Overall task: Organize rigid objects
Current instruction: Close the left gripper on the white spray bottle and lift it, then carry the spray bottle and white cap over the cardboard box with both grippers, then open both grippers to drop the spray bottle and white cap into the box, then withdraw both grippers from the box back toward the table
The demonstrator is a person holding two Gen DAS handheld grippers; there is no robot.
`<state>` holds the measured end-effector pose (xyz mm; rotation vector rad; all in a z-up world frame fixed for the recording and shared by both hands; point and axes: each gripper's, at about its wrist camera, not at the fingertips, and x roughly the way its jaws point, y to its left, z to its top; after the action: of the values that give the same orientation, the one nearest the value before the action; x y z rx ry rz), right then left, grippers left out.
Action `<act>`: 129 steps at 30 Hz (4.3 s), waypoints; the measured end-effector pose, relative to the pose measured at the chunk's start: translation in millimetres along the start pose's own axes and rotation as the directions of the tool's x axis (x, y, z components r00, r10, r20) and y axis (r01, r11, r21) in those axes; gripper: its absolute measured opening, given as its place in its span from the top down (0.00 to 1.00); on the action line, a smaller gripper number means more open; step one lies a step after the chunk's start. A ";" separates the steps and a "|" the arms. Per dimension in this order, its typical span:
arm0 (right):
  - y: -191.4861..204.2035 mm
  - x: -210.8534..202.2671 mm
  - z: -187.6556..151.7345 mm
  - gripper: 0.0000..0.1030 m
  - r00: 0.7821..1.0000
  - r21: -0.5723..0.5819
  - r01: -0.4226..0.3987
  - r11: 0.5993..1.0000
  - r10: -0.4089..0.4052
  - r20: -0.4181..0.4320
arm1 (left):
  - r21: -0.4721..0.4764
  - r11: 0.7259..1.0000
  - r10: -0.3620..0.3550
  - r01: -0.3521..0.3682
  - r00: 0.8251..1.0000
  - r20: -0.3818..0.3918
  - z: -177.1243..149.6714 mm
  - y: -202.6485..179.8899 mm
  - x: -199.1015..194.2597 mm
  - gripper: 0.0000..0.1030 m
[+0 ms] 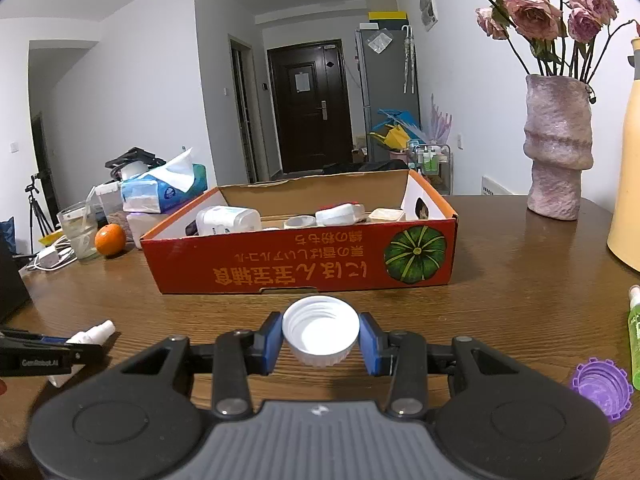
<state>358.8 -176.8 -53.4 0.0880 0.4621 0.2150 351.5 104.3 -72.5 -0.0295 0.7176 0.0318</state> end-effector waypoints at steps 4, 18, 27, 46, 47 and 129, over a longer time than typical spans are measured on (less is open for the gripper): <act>0.4 -2.2 0.8 0.62 1.000 0.004 -0.008 1.000 0.008 0.008 | -0.009 1.000 0.001 -0.001 0.999 0.032 2.4 -3.0 -8.6 0.73; -4.0 -14.7 12.2 0.62 0.997 0.034 -0.035 0.999 0.033 0.066 | -0.033 0.999 -0.030 0.036 0.983 0.182 23.9 -37.9 -47.4 0.73; -12.0 -18.8 30.6 0.62 0.992 0.044 -0.036 0.998 0.030 0.126 | -0.041 0.996 -0.060 0.073 0.963 0.264 52.6 -71.0 -57.5 0.73; -30.1 14.8 75.1 0.62 0.979 0.036 0.002 0.999 -0.010 0.203 | -0.065 0.996 -0.041 0.067 0.941 0.336 109.1 -115.3 -19.9 0.73; -31.0 18.4 77.0 0.62 0.979 0.036 0.003 0.999 -0.010 0.202 | -0.064 0.996 -0.040 0.066 0.941 0.337 110.8 -116.5 -17.1 0.73; -45.3 69.8 102.6 0.00 0.987 -0.028 0.104 0.994 -0.099 0.128 | -0.074 0.997 0.050 -0.027 0.942 0.331 139.7 -90.4 30.4 0.00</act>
<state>474.4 -208.8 1.9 0.0435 0.3358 0.1163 469.7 19.8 14.2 -0.0741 0.3781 0.0971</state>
